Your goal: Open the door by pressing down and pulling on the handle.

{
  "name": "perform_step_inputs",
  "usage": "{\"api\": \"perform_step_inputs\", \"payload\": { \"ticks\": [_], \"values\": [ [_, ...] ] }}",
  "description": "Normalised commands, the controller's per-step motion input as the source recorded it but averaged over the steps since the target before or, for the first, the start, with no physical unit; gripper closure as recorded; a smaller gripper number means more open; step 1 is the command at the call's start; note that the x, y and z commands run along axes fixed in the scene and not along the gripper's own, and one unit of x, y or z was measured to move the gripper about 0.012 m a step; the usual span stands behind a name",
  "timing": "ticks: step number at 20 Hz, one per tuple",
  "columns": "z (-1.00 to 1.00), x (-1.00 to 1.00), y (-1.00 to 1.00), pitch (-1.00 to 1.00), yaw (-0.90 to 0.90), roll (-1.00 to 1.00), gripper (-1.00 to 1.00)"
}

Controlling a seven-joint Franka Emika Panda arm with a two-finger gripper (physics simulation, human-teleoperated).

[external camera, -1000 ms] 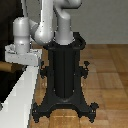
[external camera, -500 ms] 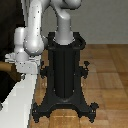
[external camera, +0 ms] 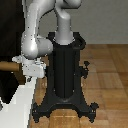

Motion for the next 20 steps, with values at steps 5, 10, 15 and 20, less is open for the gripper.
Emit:
{"api": "perform_step_inputs", "payload": {
  "ticks": [5, 10, 15, 20],
  "values": [
    [0.0, 0.0, 1.0, 0.0, 0.0, 0.0, 1.0],
    [0.0, 0.0, 1.0, 0.0, 0.0, 0.0, 1.0],
    [0.0, 0.0, 0.4, 0.0, 0.0, 0.0, 1.0],
    [0.0, 0.0, 0.0, 0.0, 0.0, 0.0, 1.0]
  ]
}}
